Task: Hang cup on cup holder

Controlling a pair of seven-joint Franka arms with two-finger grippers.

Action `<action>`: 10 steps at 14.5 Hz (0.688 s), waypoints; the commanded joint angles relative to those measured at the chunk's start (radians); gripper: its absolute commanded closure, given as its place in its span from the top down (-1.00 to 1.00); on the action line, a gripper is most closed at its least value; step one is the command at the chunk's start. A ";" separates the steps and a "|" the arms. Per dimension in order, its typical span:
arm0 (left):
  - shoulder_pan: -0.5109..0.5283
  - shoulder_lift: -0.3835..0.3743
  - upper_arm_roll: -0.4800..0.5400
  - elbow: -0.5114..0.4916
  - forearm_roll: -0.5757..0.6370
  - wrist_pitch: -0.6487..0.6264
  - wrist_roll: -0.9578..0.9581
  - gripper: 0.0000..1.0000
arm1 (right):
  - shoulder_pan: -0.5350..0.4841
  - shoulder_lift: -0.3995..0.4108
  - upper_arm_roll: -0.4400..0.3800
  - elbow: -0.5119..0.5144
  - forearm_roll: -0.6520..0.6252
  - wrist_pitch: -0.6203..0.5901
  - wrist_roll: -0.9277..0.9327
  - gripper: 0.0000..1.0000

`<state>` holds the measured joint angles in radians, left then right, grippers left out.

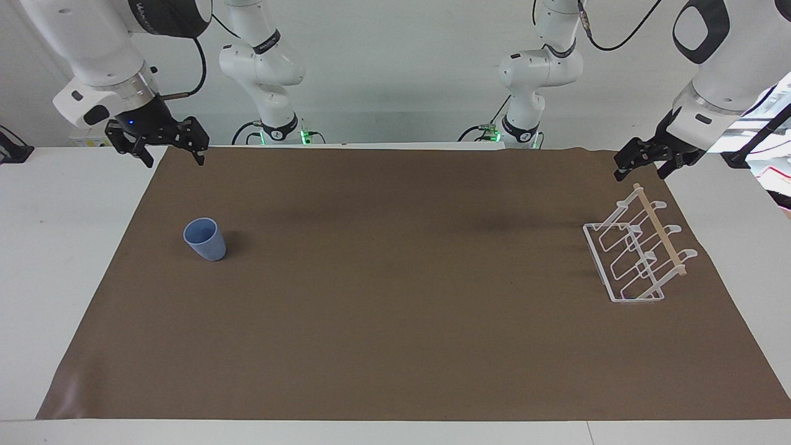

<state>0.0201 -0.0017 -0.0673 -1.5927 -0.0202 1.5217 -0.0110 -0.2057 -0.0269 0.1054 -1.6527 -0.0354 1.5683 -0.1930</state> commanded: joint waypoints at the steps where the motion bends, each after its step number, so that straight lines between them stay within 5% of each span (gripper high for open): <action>1: 0.003 -0.007 -0.002 0.010 0.019 -0.021 -0.011 1.00 | -0.076 -0.019 0.002 -0.186 0.017 0.164 -0.068 1.00; 5: 0.001 -0.007 -0.002 0.010 0.019 -0.021 -0.011 1.00 | -0.109 0.014 0.002 -0.350 0.017 0.384 -0.124 1.00; 10: 0.001 -0.007 -0.002 0.010 0.019 -0.021 -0.011 1.00 | -0.141 0.123 0.002 -0.381 0.017 0.504 -0.128 0.97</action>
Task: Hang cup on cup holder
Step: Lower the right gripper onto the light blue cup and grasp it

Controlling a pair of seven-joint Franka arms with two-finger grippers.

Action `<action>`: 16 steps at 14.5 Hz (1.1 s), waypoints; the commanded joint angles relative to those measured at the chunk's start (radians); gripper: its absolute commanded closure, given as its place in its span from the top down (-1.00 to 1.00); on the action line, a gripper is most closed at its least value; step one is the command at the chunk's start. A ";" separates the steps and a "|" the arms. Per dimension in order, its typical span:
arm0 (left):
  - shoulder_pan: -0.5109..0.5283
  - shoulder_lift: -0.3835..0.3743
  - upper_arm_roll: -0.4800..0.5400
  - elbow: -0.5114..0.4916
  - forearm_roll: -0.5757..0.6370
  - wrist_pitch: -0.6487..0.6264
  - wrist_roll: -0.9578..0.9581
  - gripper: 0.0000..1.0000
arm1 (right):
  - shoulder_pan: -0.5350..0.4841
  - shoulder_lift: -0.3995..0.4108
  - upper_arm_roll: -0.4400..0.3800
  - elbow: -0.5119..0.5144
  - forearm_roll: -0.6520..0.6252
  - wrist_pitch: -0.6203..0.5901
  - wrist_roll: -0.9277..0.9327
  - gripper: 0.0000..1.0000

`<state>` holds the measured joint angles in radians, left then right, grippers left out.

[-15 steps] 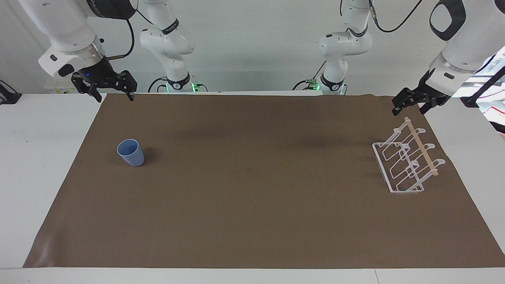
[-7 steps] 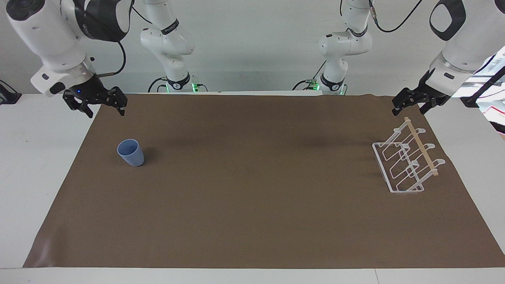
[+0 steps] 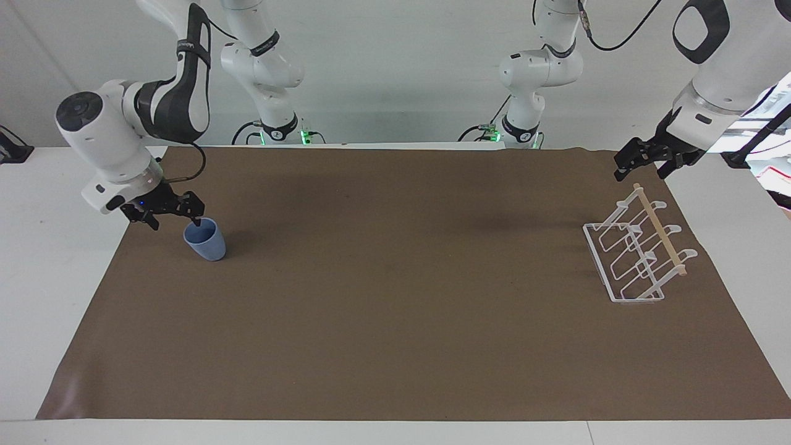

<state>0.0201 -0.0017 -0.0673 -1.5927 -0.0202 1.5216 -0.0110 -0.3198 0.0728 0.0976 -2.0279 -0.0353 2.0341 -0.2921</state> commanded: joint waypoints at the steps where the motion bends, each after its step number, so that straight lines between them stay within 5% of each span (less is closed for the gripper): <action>1: 0.003 -0.007 -0.002 0.008 0.017 -0.021 -0.010 1.00 | -0.025 0.028 0.010 -0.020 0.017 0.053 -0.025 0.96; 6: 0.001 -0.007 -0.002 0.010 0.019 -0.021 -0.010 1.00 | -0.041 0.018 0.010 -0.135 0.017 0.170 -0.070 0.95; 8: 0.004 -0.007 0.000 0.008 0.019 -0.028 -0.010 1.00 | -0.054 0.031 0.008 -0.138 0.017 0.176 -0.099 0.77; 11: 0.004 -0.007 0.000 0.008 0.019 -0.031 -0.010 1.00 | -0.047 0.036 0.010 -0.133 0.017 0.166 -0.110 -0.35; 12: 0.009 -0.007 0.000 0.008 0.017 -0.029 -0.009 1.00 | -0.044 0.036 0.010 -0.133 0.017 0.161 -0.110 -0.58; 16: 0.018 -0.014 -0.002 -0.003 0.019 -0.032 -0.012 1.00 | -0.038 0.041 0.016 -0.101 0.015 0.115 -0.113 -1.00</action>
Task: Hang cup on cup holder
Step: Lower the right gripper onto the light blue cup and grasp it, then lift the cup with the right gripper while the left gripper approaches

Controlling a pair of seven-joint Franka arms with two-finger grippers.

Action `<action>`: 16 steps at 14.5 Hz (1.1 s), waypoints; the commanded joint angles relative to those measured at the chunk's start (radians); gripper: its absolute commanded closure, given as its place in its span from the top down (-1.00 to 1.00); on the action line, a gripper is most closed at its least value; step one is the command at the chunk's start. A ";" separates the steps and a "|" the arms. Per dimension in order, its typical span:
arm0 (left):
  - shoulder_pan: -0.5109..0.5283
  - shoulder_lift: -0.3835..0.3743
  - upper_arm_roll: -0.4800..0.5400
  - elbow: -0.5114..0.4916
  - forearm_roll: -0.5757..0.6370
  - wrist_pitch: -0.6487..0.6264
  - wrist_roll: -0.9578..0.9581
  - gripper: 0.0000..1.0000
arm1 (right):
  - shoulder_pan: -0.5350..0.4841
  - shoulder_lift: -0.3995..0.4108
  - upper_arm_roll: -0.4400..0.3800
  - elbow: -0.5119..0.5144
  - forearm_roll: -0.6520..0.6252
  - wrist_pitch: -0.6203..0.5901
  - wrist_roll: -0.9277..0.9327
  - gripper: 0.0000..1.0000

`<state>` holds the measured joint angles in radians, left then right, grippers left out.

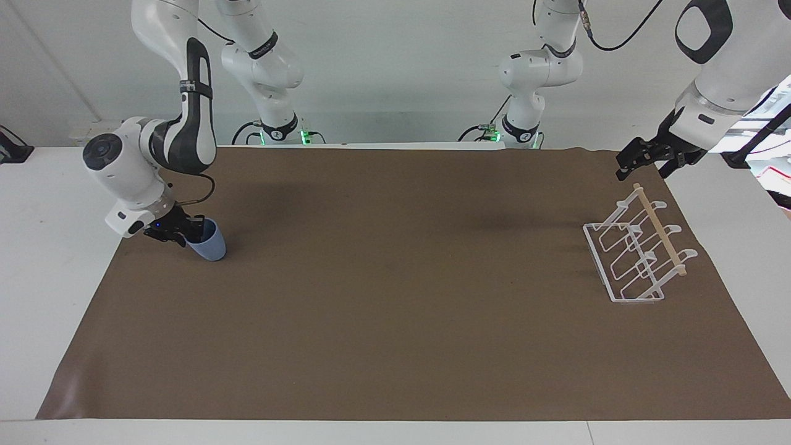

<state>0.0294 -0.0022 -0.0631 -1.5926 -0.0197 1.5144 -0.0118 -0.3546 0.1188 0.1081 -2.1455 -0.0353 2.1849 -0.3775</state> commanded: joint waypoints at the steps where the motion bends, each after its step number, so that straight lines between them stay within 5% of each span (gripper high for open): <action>1: 0.007 -0.019 -0.006 -0.007 0.018 -0.025 -0.011 1.00 | -0.003 0.001 0.010 0.042 0.014 -0.072 -0.035 -1.00; 4: 0.000 -0.022 -0.006 -0.021 0.018 -0.013 -0.014 1.00 | -0.004 0.005 0.060 0.155 0.026 -0.227 -0.096 -1.00; 6: -0.006 -0.027 -0.007 -0.033 0.018 -0.002 -0.104 1.00 | -0.006 0.001 0.094 0.231 0.191 -0.362 -0.101 -1.00; 10: -0.095 -0.029 -0.018 -0.035 0.015 0.001 -0.579 1.00 | -0.003 -0.007 0.162 0.249 0.668 -0.493 -0.110 -1.00; 13: -0.169 -0.029 -0.020 -0.030 -0.037 0.012 -0.999 1.00 | 0.018 -0.008 0.243 0.245 0.898 -0.488 -0.077 -1.00; 16: -0.216 -0.025 -0.024 -0.023 -0.133 0.043 -1.357 1.00 | 0.150 -0.008 0.248 0.240 1.113 -0.408 0.079 -1.00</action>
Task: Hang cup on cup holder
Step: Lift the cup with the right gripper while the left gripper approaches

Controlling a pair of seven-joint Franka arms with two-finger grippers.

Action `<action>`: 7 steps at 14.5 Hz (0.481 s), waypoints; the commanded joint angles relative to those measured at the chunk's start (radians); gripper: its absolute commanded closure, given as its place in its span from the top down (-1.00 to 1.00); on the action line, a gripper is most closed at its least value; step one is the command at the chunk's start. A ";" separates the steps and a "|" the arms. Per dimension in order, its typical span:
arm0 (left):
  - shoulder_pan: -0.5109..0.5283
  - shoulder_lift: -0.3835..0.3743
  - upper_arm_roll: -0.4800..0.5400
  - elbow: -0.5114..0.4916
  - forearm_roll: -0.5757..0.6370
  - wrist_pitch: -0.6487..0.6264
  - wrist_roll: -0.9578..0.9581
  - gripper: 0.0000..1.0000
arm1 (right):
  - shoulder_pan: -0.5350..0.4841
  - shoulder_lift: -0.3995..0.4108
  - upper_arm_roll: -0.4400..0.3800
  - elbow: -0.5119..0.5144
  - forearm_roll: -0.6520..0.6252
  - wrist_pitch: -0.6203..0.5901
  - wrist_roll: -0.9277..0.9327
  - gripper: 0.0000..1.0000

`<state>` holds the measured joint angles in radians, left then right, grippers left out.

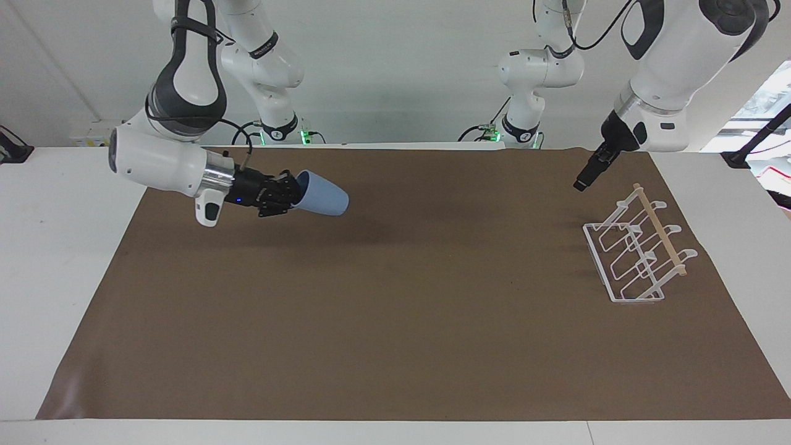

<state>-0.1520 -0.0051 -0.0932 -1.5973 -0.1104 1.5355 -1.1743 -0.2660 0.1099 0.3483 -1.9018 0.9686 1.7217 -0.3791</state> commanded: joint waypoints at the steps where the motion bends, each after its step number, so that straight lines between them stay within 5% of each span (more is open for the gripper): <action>1: -0.059 -0.022 0.006 -0.017 -0.078 0.021 -0.273 1.00 | 0.112 0.001 0.008 -0.005 0.161 0.105 0.112 -1.00; 7: -0.167 -0.023 -0.010 -0.013 -0.228 0.110 -0.652 1.00 | 0.372 -0.007 0.008 -0.043 0.430 0.415 0.190 -1.00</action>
<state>-0.3104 -0.0109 -0.1105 -1.5969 -0.2823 1.6189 -1.7294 0.0750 0.1146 0.3583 -1.9249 1.3376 2.0919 -0.1983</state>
